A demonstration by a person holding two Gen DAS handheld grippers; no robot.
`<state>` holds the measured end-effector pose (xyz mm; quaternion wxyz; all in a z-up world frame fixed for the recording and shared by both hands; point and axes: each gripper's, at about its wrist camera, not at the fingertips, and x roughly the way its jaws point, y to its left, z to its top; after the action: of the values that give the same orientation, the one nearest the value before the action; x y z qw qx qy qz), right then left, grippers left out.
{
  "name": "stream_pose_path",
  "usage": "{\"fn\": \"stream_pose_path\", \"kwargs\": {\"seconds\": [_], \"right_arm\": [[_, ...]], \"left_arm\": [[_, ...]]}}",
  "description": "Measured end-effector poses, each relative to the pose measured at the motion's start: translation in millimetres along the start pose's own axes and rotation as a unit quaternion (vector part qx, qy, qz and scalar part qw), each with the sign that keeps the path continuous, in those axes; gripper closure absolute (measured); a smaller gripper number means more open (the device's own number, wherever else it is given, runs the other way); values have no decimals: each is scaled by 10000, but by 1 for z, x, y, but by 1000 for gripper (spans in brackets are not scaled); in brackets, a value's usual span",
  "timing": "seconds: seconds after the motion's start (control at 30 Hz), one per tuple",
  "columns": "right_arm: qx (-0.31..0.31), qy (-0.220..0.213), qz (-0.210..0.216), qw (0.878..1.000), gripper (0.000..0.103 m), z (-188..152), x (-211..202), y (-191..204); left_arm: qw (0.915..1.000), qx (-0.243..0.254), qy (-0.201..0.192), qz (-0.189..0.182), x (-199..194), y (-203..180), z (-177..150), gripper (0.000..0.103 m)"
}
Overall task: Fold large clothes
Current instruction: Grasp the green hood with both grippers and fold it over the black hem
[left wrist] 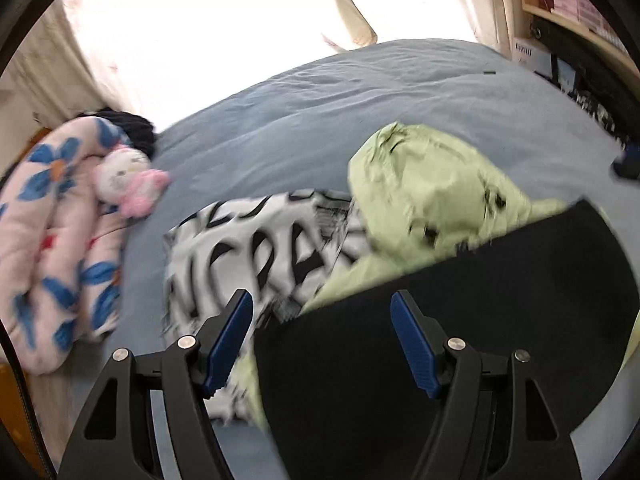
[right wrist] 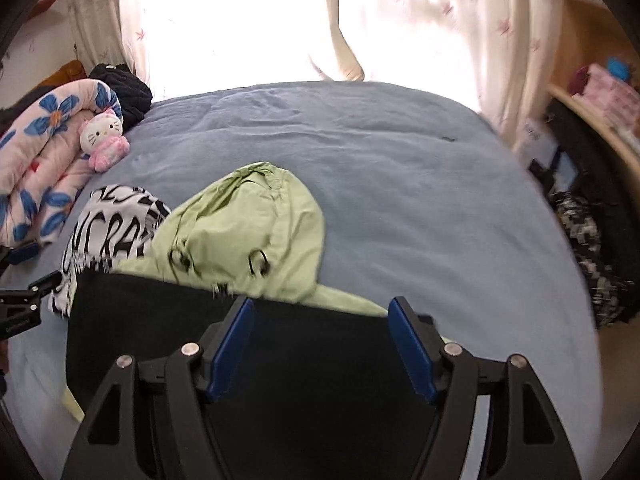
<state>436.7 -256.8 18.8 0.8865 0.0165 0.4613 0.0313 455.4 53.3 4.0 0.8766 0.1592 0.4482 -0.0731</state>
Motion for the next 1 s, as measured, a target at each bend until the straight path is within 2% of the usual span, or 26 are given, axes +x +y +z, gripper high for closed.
{"fn": "stream_pose_path", "kwargs": {"seconds": [0.13, 0.33, 0.4, 0.47, 0.53, 0.63, 0.8, 0.83, 0.87, 0.9, 0.93, 0.97, 1.0], "right_arm": [[127, 261, 166, 9994, 33, 24, 63, -4], [812, 605, 432, 9939, 33, 44, 154, -32], [1125, 603, 519, 9905, 33, 48, 173, -46], [1431, 590, 641, 9859, 33, 51, 192, -61], [1638, 603, 789, 9815, 33, 53, 209, -70], [1722, 612, 1011, 9779, 33, 57, 229, -72], [1545, 626, 1093, 9799, 33, 59, 252, -58], [1526, 604, 1197, 9791, 38, 60, 254, -55], [1500, 634, 1306, 9780, 50, 61, 256, -52], [1467, 677, 1425, 9765, 60, 61, 258, -49], [1396, 704, 1440, 9771, 89, 62, 258, -46], [1278, 692, 1380, 9797, 98, 64, 256, -42], [1168, 628, 1293, 9827, 98, 65, 252, -38]], "left_arm": [[9991, -62, 56, -409, 50, -1, 43, 33], [9987, -37, 326, -398, 131, -8, 72, 33], [9983, -159, 407, -378, 158, -6, 77, 37], [9970, -360, 514, -454, 183, -1, 81, 56], [9947, -575, 619, -590, 202, 3, 84, 62], [9922, -750, 606, -796, 220, 4, 89, 62], [9899, -756, 713, -967, 244, -8, 91, 62], [9889, -766, 739, -1035, 247, -11, 90, 75], [9864, -790, 796, -1201, 252, -15, 88, 90], [9867, -794, 777, -1189, 253, -18, 88, 92], [9876, -787, 693, -1171, 251, -20, 87, 97], [9887, -768, 570, -1153, 246, -22, 87, 99], [9897, -778, 441, -1120, 240, -23, 87, 99]]}}
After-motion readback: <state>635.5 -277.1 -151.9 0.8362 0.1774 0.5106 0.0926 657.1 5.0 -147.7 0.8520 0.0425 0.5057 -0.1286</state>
